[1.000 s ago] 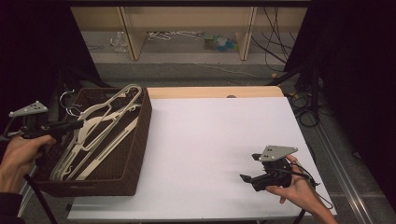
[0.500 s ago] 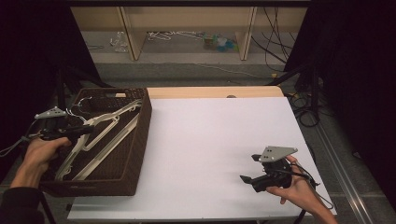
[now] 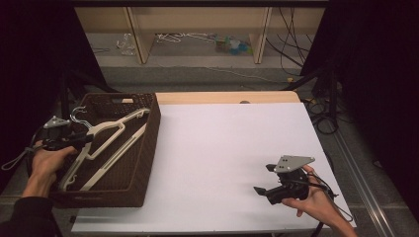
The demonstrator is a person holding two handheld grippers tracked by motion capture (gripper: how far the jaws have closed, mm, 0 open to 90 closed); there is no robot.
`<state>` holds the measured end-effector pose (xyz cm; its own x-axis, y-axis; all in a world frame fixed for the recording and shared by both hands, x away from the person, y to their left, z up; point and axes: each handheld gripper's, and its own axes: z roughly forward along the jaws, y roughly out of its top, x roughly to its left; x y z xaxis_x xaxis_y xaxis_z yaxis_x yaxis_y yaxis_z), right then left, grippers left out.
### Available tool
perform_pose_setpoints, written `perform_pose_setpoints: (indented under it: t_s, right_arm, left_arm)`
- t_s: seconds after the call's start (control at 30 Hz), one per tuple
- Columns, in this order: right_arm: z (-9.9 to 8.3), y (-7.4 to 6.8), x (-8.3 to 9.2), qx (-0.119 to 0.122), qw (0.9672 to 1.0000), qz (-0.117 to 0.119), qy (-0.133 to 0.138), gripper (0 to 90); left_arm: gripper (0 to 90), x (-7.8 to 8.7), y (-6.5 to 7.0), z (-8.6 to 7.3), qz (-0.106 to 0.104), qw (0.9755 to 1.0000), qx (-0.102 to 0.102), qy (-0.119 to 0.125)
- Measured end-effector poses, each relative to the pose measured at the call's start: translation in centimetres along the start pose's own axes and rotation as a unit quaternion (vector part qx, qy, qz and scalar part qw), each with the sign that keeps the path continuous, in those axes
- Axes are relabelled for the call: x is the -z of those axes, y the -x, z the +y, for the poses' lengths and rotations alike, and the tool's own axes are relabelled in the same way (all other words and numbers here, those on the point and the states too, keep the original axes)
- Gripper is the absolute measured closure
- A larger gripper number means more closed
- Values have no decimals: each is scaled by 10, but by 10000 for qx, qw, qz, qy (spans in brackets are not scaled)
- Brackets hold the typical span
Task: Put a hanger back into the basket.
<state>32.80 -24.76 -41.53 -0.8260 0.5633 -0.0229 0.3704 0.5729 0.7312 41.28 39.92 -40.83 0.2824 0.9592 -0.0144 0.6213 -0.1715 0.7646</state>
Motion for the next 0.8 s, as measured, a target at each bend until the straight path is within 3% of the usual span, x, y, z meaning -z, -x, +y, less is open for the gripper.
perform_pose_setpoints:
  t_s: [0.13,0.17,0.23,0.47,0.67,0.8]
  right_arm:
    - [1,0,0,-19,10000,-18,34,178]
    - [1,0,0,-26,10000,-23,43,178]
    - [1,0,0,-30,10000,-40,63,178]
    - [1,-1,-1,-40,9999,-52,97,178]
    - [1,-1,1,-95,9996,-128,235,177]
    - [2,1,3,-126,9992,-165,354,175]
  left_arm:
    - [582,6,1,0,194,9997,107,82]
    - [580,6,6,0,146,9993,206,272]
    - [556,10,11,2,105,9992,135,367]
    - [432,26,52,9,-344,9963,-30,791]
    - [381,37,89,13,-742,9905,-116,1153]
    - [351,43,116,12,-999,9860,-334,1296]
